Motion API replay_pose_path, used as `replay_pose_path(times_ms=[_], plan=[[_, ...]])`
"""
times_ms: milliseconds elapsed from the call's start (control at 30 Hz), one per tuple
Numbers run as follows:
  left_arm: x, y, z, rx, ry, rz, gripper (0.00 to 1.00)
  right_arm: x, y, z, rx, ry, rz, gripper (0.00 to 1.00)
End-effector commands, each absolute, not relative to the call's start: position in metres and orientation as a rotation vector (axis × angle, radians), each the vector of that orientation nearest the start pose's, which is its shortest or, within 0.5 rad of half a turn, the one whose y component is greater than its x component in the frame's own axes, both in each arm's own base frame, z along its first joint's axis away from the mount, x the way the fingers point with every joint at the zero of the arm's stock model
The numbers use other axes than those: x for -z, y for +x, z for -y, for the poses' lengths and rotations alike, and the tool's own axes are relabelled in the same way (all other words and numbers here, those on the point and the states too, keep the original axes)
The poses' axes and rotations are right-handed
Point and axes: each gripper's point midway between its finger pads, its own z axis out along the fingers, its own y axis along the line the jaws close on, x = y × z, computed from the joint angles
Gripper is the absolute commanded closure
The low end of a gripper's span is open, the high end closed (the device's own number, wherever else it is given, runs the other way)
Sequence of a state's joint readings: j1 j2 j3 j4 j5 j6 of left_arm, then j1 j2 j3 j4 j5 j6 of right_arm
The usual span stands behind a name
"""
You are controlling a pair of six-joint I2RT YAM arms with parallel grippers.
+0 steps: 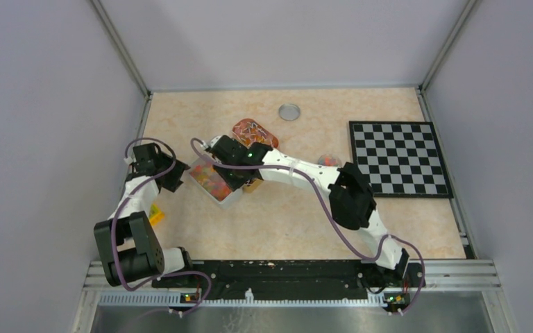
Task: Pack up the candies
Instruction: Scoop the fake candies from the storage box.
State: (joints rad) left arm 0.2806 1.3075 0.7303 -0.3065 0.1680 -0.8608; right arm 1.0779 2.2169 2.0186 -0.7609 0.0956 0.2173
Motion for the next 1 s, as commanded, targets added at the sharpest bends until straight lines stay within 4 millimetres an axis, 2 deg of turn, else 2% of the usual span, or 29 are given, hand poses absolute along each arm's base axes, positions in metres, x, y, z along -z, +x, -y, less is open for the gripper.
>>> replay_pose_path(times_ms=[0,367,500,667,833,967], plan=[[-0.092,0.335,-0.036,0.456,-1.237,-2.105,0.37,-0.150,0.260,-0.473,-0.464,-1.024,-2.251,1.00],[-0.111,0.337,-0.040,0.445,-1.198,-2.051,0.33,-0.155,0.256,-0.463,-0.541,-0.995,-2.116,1.00],[-0.112,0.337,-0.040,0.445,-1.192,-2.052,0.33,-0.155,0.252,-0.460,-0.596,-0.996,-2.034,1.00],[-0.115,0.338,-0.038,0.456,-1.176,-2.051,0.32,-0.166,0.247,-0.458,-0.664,-0.970,-1.938,1.00],[-0.120,0.340,-0.037,0.467,-1.155,-2.043,0.32,-0.188,0.243,-0.451,-0.726,-0.926,-1.813,1.00],[-0.123,0.341,-0.035,0.479,-1.121,-2.044,0.30,-0.208,0.242,-0.438,-0.737,-0.874,-1.729,1.00]])
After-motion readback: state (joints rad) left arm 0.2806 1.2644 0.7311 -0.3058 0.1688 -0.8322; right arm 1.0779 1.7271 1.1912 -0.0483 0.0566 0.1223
